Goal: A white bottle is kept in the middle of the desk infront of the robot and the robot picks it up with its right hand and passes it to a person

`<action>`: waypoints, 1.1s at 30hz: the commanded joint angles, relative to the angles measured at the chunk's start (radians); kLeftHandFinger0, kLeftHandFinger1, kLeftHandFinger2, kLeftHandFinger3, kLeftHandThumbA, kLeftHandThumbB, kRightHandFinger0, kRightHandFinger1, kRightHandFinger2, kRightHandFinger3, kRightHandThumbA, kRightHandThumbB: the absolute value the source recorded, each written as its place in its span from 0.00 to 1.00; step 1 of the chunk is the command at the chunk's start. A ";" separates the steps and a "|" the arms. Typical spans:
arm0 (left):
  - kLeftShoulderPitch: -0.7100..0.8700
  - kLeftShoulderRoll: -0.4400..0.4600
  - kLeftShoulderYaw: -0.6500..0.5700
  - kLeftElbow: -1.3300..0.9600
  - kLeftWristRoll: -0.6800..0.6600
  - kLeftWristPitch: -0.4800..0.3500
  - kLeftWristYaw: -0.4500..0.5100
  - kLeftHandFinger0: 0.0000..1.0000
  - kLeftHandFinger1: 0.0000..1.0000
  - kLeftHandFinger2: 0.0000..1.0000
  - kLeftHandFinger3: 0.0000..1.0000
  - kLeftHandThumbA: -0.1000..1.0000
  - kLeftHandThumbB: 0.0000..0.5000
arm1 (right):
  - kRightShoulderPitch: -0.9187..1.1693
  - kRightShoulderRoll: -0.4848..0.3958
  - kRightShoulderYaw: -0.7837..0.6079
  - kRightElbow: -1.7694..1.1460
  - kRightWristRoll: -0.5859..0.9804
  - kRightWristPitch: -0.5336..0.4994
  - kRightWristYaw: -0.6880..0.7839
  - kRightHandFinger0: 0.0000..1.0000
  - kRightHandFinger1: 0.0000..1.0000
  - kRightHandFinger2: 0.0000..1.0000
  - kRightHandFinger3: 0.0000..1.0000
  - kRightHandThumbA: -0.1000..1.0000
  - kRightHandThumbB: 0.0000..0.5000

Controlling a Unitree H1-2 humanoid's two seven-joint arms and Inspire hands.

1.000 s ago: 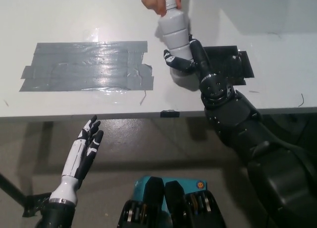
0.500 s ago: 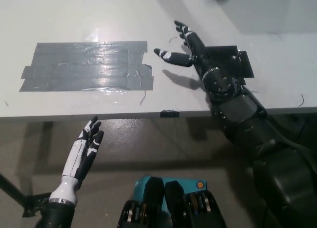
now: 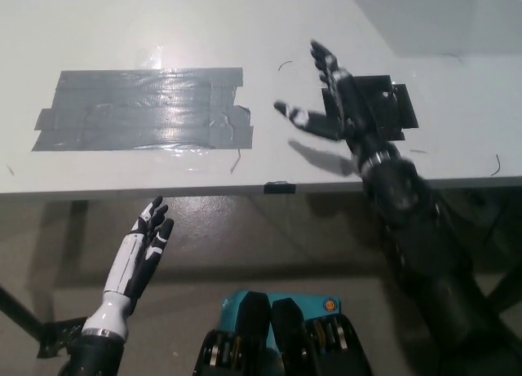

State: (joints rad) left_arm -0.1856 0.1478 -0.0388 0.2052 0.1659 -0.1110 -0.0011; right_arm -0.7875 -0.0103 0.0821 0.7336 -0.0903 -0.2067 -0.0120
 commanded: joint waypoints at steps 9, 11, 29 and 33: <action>-0.106 0.024 0.018 0.034 -0.007 -0.039 0.006 1.00 1.00 1.00 1.00 0.96 0.07 | 0.450 -0.080 0.031 -1.049 0.183 0.104 0.129 1.00 1.00 1.00 1.00 0.85 0.89; -0.112 0.021 0.015 0.044 -0.003 -0.046 0.010 1.00 1.00 1.00 1.00 0.96 0.06 | 0.462 -0.093 0.023 -1.057 0.189 0.101 0.134 1.00 1.00 1.00 1.00 0.86 0.89; -0.065 0.010 0.007 0.039 -0.004 -0.062 0.007 1.00 1.00 1.00 1.00 0.92 0.04 | 0.468 -0.129 -0.024 -0.476 0.151 0.040 0.155 1.00 1.00 1.00 1.00 0.98 0.57; -0.048 0.010 0.000 0.019 0.007 -0.046 0.005 1.00 1.00 1.00 1.00 0.92 0.03 | 0.488 -0.127 -0.024 -0.469 0.155 0.037 0.166 1.00 1.00 1.00 1.00 0.98 0.58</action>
State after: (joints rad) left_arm -0.2341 0.1508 -0.0388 0.2527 0.1689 -0.1258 -0.0007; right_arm -0.2976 -0.1300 0.0649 0.2741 0.0314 -0.1429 0.1165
